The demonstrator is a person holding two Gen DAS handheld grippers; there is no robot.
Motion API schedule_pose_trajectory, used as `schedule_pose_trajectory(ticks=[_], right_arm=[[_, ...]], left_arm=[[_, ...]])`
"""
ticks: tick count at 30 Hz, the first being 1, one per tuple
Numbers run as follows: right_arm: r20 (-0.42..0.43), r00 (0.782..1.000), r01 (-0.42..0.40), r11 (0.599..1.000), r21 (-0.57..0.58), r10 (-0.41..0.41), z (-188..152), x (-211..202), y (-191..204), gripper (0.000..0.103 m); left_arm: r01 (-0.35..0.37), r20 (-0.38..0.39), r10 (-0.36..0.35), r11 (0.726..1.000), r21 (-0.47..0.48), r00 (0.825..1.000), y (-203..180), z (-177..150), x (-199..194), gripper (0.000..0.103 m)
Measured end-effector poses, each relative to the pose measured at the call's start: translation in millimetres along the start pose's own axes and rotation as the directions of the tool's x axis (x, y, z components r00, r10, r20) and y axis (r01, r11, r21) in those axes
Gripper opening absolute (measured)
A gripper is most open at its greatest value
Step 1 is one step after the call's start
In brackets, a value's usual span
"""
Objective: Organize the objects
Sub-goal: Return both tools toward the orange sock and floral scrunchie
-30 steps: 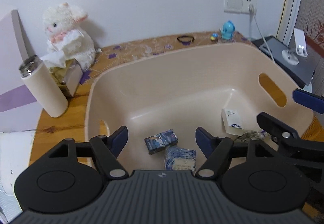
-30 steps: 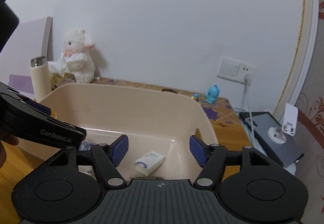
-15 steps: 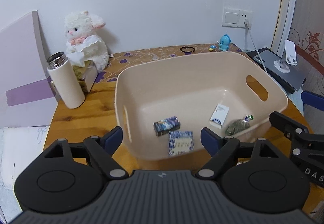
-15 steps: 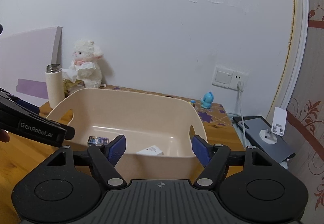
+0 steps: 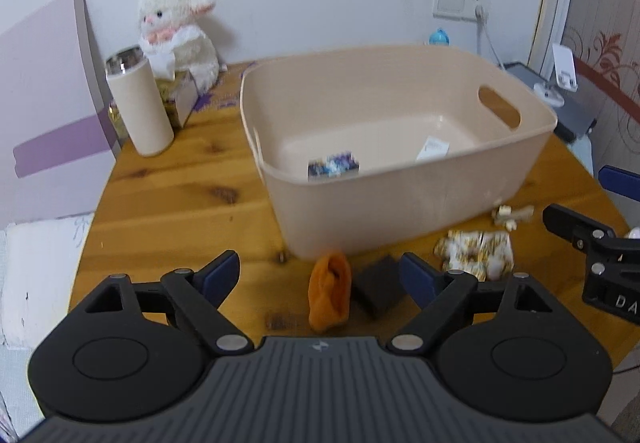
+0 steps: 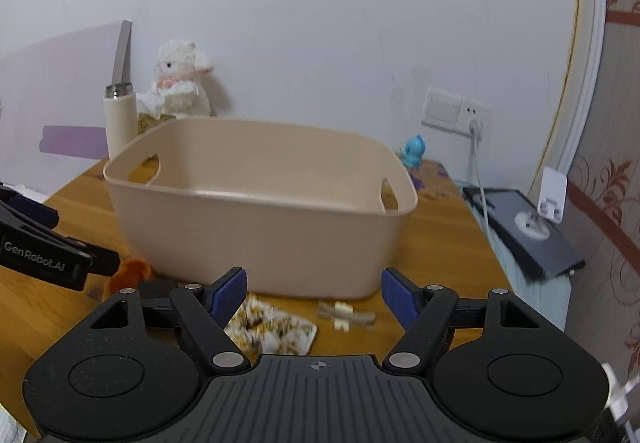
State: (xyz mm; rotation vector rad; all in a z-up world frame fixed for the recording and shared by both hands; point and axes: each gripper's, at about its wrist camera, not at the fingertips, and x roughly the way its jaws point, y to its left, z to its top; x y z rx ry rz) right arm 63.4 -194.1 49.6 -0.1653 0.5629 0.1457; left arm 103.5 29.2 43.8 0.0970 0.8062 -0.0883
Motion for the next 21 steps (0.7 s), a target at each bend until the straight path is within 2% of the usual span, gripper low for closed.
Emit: schedule_pose_trajectory(ticks=[8, 21], right_arm=[[-0.063, 0.998, -0.005, 1.000, 0.014, 0.006, -23, 13, -6, 0.077], [-0.146, 0.988, -0.044, 0.999, 0.022, 0.047, -46, 42, -9, 0.077]], left_arm=[[0.003, -0.049, -0.003, 1.000, 0.012, 0.999, 5, -28, 21, 0.088], [0.058, -0.121, -0.062, 0.998, -0.039, 0.991, 29, -52, 60, 0.088]])
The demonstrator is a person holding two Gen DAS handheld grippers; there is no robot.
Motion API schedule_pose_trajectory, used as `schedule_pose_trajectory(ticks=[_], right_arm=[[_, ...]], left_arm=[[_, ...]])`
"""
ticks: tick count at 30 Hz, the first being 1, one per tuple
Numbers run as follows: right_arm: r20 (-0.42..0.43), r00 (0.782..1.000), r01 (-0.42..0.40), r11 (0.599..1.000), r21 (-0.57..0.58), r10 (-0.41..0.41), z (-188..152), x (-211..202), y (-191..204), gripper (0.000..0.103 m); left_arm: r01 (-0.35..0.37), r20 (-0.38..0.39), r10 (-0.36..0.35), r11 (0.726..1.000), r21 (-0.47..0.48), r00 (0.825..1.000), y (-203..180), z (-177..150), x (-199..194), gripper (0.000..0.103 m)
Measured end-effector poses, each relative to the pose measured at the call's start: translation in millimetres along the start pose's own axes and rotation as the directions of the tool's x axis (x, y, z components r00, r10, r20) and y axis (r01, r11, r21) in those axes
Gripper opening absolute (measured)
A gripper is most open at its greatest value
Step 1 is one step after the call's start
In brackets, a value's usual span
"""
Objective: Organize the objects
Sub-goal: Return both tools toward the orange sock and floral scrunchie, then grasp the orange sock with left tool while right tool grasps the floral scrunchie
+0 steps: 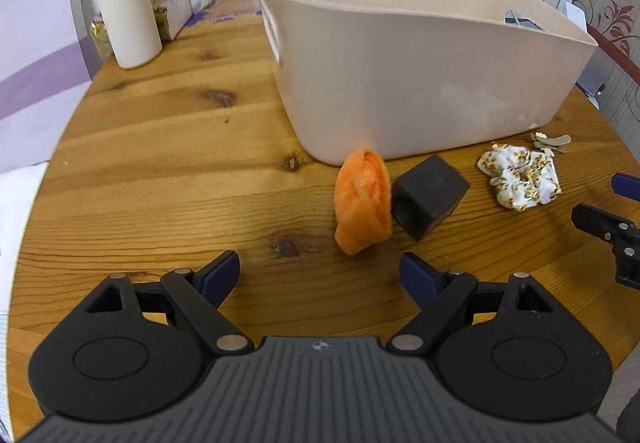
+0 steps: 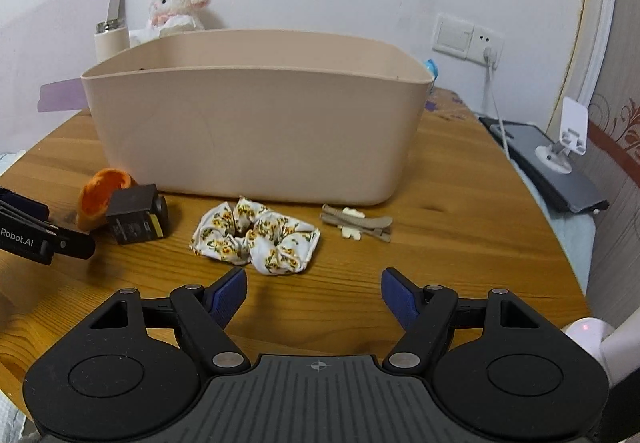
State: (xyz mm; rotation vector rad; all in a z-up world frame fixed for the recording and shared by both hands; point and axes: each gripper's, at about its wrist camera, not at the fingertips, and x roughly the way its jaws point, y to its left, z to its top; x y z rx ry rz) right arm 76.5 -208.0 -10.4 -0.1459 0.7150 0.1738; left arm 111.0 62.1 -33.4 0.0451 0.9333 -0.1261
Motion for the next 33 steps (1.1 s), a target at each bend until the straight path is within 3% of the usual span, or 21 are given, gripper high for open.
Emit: schedule_pose_trajectory(ticks=[9, 14, 24, 26, 30, 32, 33], right_arm=[[-0.035, 0.999, -0.031, 0.999, -0.027, 0.030, 2, 24, 10, 0.079], [-0.022, 0.998, -0.051, 0.999, -0.018, 0.051, 8, 33, 12, 0.084], [0.014, 0.996, -0.089, 0.996, -0.003, 0.089, 12, 47, 20, 0.084], [0.022, 0.995, -0.098, 0.995, -0.008, 0.098, 12, 47, 22, 0.078], [0.048, 0.992, -0.114, 0.993, -0.038, 0.116, 10, 43, 29, 0.055], [0.056, 0.993, -0.104, 0.992, -0.065, 0.108, 8, 40, 34, 0.045], [0.056, 0.993, -0.101, 0.992, -0.078, 0.105, 8, 39, 37, 0.034]], left_arm=[[0.026, 0.063, -0.031, 0.997, 0.068, 0.998, 3, 2, 10, 0.089], [0.026, 0.071, -0.032, 0.997, 0.077, 0.997, 3, 8, 18, 0.097], [0.035, 0.124, -0.046, 0.995, 0.091, 0.991, 3, 14, 27, 0.096], [0.036, 0.141, -0.049, 0.995, 0.093, 0.989, 2, 14, 28, 0.091], [0.057, 0.157, -0.075, 0.992, 0.116, 0.985, 0, 14, 25, 0.077], [0.074, 0.163, -0.097, 0.988, 0.139, 0.982, -2, 12, 22, 0.064], [0.081, 0.164, -0.105, 0.986, 0.146, 0.981, -3, 11, 20, 0.060]])
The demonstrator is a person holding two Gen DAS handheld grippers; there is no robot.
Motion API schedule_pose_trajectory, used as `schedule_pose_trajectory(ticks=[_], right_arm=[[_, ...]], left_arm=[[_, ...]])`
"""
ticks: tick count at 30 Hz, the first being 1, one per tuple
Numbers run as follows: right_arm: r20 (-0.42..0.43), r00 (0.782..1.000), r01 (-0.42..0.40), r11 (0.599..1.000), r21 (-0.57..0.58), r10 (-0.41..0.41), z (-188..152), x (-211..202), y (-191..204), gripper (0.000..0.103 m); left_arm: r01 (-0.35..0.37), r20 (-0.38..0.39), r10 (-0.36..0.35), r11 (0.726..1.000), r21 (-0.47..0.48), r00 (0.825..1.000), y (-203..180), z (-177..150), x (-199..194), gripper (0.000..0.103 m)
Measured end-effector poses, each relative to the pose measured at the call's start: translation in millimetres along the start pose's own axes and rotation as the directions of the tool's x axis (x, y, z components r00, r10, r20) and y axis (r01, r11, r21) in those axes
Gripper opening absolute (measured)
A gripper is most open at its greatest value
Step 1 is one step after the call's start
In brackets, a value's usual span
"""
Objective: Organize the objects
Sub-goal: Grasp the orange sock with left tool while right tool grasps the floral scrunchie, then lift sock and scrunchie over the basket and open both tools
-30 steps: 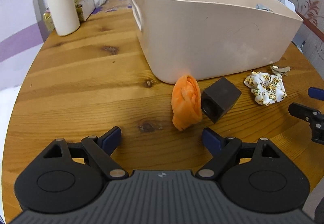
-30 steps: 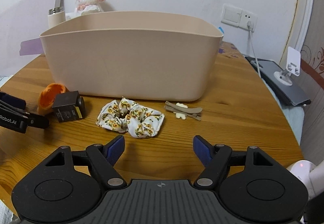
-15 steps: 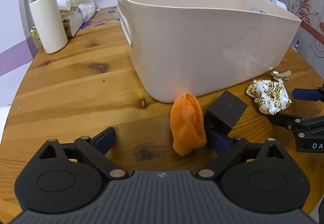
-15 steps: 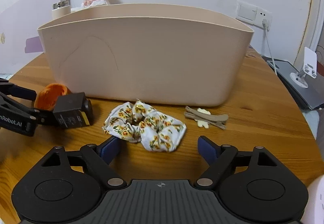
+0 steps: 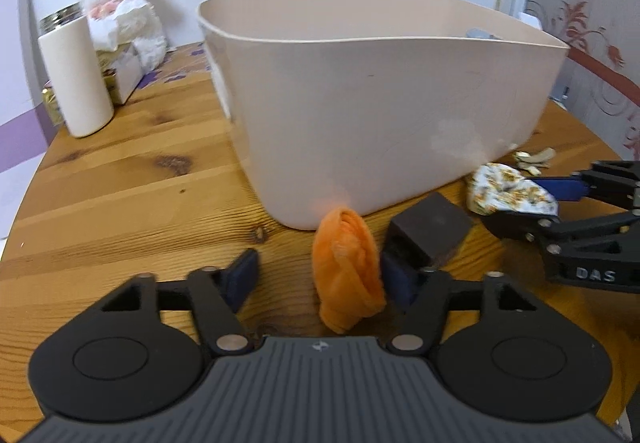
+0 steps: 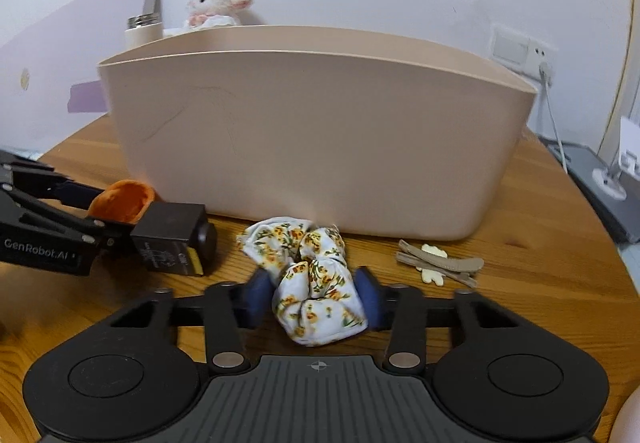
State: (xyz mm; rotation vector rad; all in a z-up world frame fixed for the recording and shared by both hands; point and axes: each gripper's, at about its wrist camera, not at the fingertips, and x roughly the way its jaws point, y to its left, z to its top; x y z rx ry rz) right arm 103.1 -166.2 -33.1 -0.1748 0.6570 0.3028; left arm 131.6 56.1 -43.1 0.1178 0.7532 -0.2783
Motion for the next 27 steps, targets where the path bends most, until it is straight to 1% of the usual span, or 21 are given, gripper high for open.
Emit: schedule_pose_trajectory(ticks=[1, 2, 3, 4, 6, 7, 9, 11, 15, 22, 27], right_arm=[[0.000, 1.000, 0.007, 1.000, -0.013, -0.007, 0, 0, 3, 0.028], [0.000, 1.000, 0.016, 0.999, -0.029, -0.016, 0, -1, 6, 0.027], [0.000, 1.000, 0.023, 0.999, -0.043, -0.023, 0, -2, 8, 0.026], [-0.001, 1.000, 0.026, 0.998, -0.049, -0.026, 1, -3, 9, 0.022], [-0.006, 0.999, 0.037, 0.999, -0.032, -0.037, 1, -6, 8, 0.019], [-0.008, 0.999, 0.038, 0.999, -0.010, -0.038, 1, -7, 5, 0.018], [-0.011, 0.999, 0.041, 0.998, 0.048, -0.040, 1, -11, -4, 0.017], [-0.009, 0.999, 0.053, 0.994, 0.090, -0.053, 1, -15, -13, 0.016], [-0.004, 0.999, 0.042, 0.989, 0.143, -0.042, 5, -26, -28, 0.016], [0.062, 0.996, 0.057, 0.990, 0.126, -0.066, 16, -52, -37, 0.016], [0.130, 0.988, 0.065, 0.990, 0.124, -0.082, 25, -76, -43, 0.016]], left_arm=[[0.007, -0.001, -0.007, 1.000, 0.005, 1.000, -1, 0, -1, 0.053], [0.013, -0.001, -0.013, 1.000, 0.005, 1.000, -2, 0, -2, 0.041], [0.017, -0.002, -0.017, 1.000, 0.004, 1.000, -3, 0, -4, 0.033], [0.018, -0.003, -0.018, 1.000, 0.001, 1.000, -4, 0, -4, 0.020], [0.000, 0.000, 0.000, 1.000, 0.006, 1.000, -7, -1, -6, 0.018], [-0.015, 0.007, 0.014, 1.000, 0.019, 1.000, -9, -2, -7, 0.013], [-0.030, 0.015, 0.030, 0.999, 0.037, 0.999, -13, -5, -8, 0.013], [-0.029, 0.018, 0.029, 0.999, 0.038, 0.999, -14, -6, -11, 0.012], [-0.032, 0.035, 0.031, 0.999, 0.031, 0.999, -14, -4, -19, 0.012], [-0.029, 0.086, 0.027, 0.999, 0.029, 0.996, -18, 6, -41, 0.012], [-0.033, 0.143, 0.027, 0.999, 0.041, 0.989, -22, 18, -62, 0.012]])
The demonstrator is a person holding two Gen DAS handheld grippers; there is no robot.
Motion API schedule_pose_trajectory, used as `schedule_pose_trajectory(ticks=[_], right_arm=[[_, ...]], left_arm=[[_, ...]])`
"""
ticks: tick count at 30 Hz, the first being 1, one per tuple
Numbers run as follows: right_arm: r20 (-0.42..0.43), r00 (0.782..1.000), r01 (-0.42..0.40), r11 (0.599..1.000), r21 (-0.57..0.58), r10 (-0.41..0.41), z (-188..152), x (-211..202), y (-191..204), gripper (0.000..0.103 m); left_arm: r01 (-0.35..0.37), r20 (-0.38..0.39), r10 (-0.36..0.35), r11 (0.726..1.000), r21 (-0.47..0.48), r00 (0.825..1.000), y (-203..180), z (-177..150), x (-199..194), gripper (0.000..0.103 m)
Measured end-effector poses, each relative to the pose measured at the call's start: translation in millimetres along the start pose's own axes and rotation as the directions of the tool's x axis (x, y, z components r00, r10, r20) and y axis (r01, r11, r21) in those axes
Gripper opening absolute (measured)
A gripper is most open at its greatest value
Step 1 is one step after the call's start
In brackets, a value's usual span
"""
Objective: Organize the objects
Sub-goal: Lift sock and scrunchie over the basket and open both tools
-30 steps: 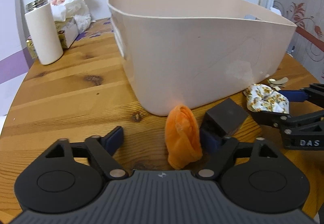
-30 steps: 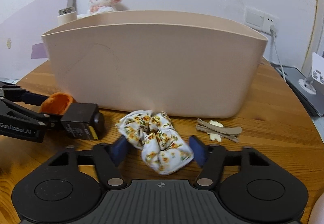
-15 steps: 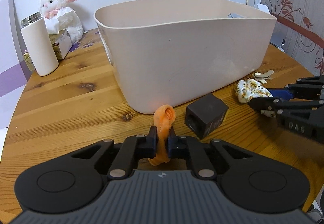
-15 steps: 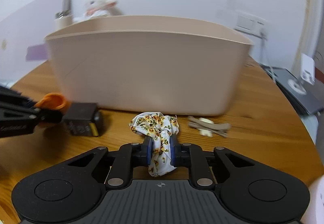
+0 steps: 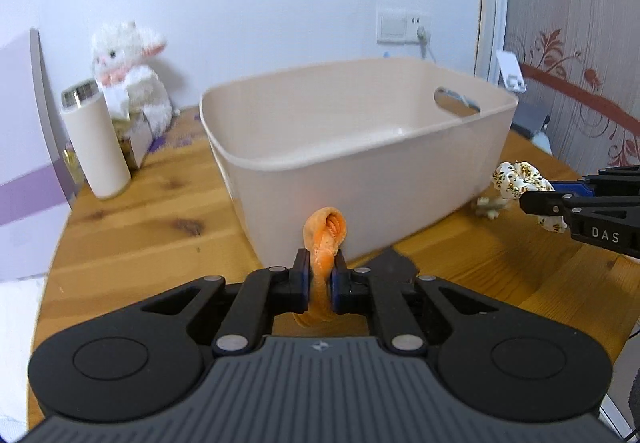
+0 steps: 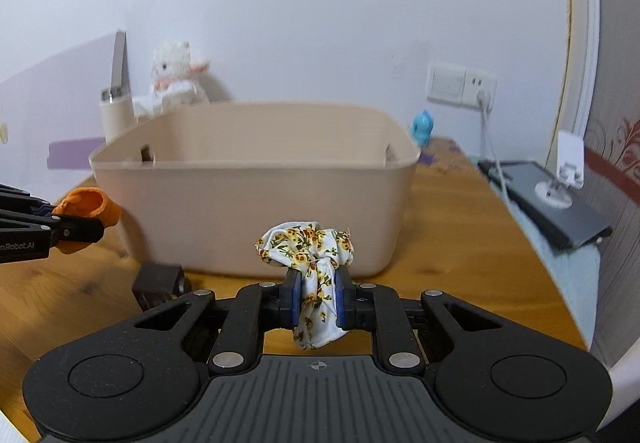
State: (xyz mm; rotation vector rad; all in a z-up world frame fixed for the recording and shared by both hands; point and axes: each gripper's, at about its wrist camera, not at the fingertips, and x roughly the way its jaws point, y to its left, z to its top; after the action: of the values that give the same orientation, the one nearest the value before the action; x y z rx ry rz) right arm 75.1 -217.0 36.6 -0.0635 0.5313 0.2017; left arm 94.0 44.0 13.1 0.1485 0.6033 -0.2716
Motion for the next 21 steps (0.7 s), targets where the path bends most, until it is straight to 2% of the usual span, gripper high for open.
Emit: schedule_pose_trajectory(ticks=[5, 9, 17, 21], right_arm=[[0.055, 0.998, 0.026, 1.000, 0.002, -0.026, 18, -17, -5, 0.016], [0.090, 0.995, 0.036, 0.999, 0.004, -0.036, 33, -25, -9, 0.016], [0.151, 0.988, 0.043, 0.999, 0.016, -0.045, 68, -19, -17, 0.016], [0.149, 0.988, 0.021, 0.999, 0.037, -0.026, 80, -10, -22, 0.016]], left_arm=[[0.001, 0.045, -0.001, 1.000, -0.003, 0.999, 0, 17, -16, 0.012], [-0.031, 0.082, 0.030, 0.999, 0.006, 0.996, -1, 32, -24, 0.012], [-0.048, 0.138, 0.049, 0.999, -0.007, 0.989, -2, 70, -26, 0.012], [-0.051, 0.150, 0.052, 0.999, -0.014, 0.987, -3, 90, -16, 0.012]])
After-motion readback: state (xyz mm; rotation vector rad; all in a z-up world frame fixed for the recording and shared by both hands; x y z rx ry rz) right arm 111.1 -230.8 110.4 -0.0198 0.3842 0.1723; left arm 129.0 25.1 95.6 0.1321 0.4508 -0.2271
